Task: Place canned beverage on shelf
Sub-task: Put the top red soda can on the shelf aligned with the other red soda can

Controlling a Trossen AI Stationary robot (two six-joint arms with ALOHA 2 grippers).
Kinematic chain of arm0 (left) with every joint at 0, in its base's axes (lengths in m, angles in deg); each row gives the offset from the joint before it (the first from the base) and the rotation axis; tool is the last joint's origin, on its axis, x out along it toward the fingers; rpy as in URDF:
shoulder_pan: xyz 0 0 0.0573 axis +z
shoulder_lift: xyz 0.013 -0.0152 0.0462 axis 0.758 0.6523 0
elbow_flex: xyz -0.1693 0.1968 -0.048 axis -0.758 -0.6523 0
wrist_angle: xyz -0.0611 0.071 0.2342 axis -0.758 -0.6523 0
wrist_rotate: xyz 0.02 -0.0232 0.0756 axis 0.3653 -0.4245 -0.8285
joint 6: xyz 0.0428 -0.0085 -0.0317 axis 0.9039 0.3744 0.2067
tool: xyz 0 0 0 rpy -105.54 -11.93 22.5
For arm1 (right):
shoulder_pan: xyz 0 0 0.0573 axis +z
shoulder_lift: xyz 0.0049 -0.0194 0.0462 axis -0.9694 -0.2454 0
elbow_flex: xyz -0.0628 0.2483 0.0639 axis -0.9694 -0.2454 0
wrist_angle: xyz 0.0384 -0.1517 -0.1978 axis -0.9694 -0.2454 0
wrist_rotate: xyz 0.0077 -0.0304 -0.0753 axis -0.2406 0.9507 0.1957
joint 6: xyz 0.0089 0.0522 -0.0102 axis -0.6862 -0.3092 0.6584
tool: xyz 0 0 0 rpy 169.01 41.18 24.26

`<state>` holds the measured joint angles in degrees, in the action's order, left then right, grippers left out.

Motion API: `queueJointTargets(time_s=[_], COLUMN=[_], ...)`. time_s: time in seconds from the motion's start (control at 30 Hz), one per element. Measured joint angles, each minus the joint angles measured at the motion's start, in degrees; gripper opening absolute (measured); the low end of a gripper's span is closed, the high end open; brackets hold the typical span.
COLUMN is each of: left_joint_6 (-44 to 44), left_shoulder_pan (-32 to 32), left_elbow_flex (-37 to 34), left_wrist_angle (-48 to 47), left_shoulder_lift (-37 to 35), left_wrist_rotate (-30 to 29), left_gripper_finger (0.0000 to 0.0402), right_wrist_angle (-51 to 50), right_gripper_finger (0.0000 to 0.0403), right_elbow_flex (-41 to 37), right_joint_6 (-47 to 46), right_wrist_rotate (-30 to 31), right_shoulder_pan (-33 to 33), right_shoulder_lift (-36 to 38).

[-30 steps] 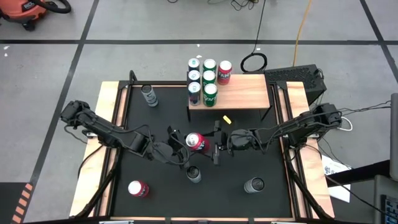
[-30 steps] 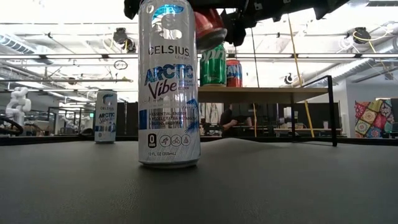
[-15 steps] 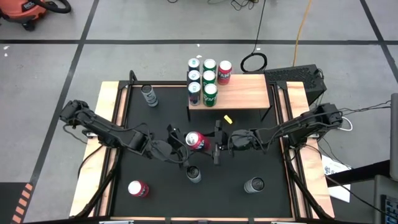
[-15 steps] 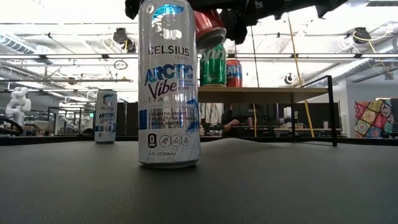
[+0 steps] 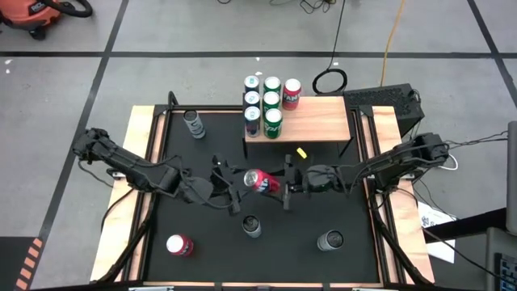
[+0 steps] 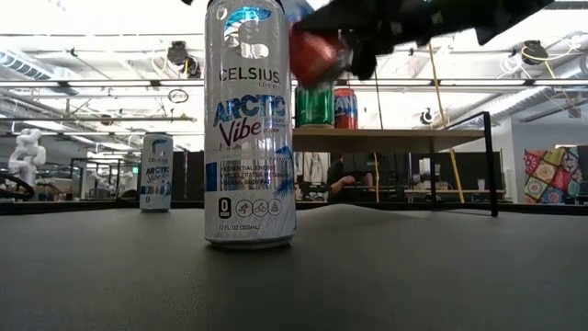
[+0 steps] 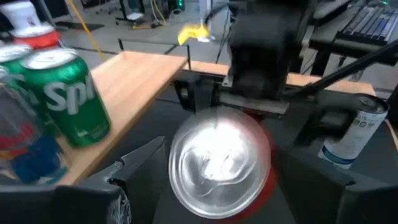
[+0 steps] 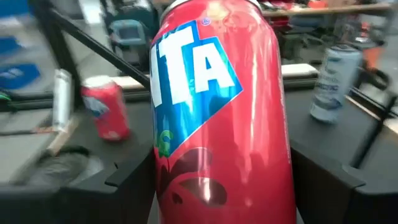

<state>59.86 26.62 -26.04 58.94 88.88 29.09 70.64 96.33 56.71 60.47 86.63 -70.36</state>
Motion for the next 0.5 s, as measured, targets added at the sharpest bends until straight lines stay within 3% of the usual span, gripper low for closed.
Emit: queueJointTargets(time_s=[0.17, 0.33, 0.5], left_joint_6=[-0.6, -1.6, -2.5], left_shoulder_pan=[-1.1, -4.1, -6.0], left_elbow_flex=[0.0, -0.1, -2.7], left_wrist_angle=[-1.6, -5.1, -1.3], left_shoulder_lift=[0.0, 0.1, 0.2], left_wrist_rotate=[0.1, -4.9, -8.3], left_gripper_finger=[0.0285, 0.0285, 0.0285], right_wrist_angle=[0.1, -0.9, 9.5], right_gripper_finger=[0.0284, 0.0284, 0.0284], right_elbow_flex=[0.2, 0.1, -5.4], right_joint_6=[0.8, 2.9, 4.0], right_wrist_rotate=[-0.4, -0.2, -1.9], right_shoulder_pan=[0.0, 1.1, 2.4], right_shoulder_lift=[1.1, 5.3, 10.1])
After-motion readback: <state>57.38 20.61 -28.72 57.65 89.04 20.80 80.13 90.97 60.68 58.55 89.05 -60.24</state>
